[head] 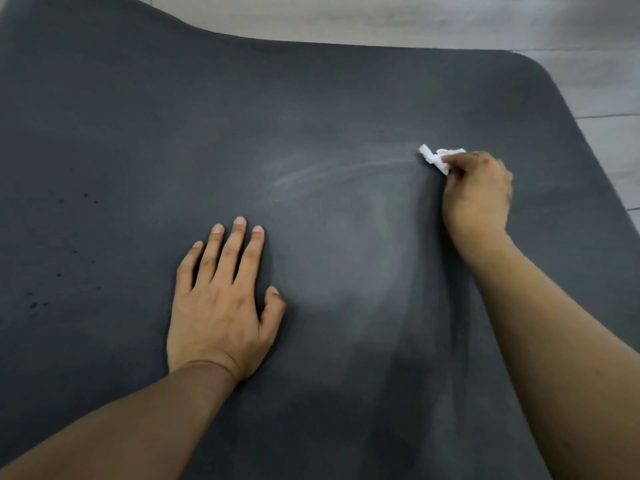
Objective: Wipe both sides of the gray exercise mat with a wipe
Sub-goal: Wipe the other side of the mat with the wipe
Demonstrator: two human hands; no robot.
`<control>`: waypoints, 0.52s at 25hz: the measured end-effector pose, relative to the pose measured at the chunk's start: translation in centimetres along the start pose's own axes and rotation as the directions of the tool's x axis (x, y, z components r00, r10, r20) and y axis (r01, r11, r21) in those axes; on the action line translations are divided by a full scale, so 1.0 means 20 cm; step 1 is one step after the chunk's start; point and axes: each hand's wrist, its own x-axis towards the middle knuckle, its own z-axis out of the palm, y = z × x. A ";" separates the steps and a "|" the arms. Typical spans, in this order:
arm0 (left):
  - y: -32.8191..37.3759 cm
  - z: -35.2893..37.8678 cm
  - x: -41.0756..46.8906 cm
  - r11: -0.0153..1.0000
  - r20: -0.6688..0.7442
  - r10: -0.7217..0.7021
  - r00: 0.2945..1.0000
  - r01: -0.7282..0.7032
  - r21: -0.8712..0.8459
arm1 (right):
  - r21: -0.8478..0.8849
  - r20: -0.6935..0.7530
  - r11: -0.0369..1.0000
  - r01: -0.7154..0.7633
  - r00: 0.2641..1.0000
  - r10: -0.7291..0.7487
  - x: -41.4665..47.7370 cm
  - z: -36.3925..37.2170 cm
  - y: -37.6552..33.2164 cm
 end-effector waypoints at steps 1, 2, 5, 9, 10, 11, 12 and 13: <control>0.00 0.00 0.00 1.000 -0.006 -0.001 1.000 0.001 0.000 | 0.012 -0.038 0.990 -0.139 0.989 0.140 0.00 0.00 0.03; 0.00 0.00 0.00 1.000 -0.006 0.000 1.000 0.000 0.001 | 0.078 -0.070 0.982 -0.174 0.981 0.179 -0.04 0.01 -0.04; 0.00 0.01 0.00 1.000 -0.013 -0.001 1.000 0.001 0.006 | 0.351 -0.111 0.915 0.200 0.979 -0.172 -0.27 0.16 -0.47; -0.01 0.01 0.00 1.000 -0.018 0.007 1.000 -0.007 0.000 | 0.309 0.044 0.782 0.541 0.813 -0.580 -0.46 0.19 -0.57; -0.01 0.01 0.00 1.000 -0.016 0.004 1.000 -0.004 0.005 | 0.269 0.027 0.803 0.531 0.830 -0.558 -0.38 0.16 -0.44; 0.00 0.01 0.00 1.000 -0.012 0.002 1.000 -0.002 0.008 | 0.196 0.012 0.863 0.465 0.879 -0.477 -0.30 0.12 -0.30; 0.00 0.01 0.00 1.000 -0.011 -0.002 1.000 0.002 0.006 | 0.130 -0.007 0.933 0.336 0.941 -0.338 -0.22 0.07 -0.16; 0.00 0.01 0.00 1.000 -0.009 -0.008 1.000 0.008 0.004 | 0.080 -0.013 0.983 0.167 0.986 -0.167 -0.15 0.02 -0.05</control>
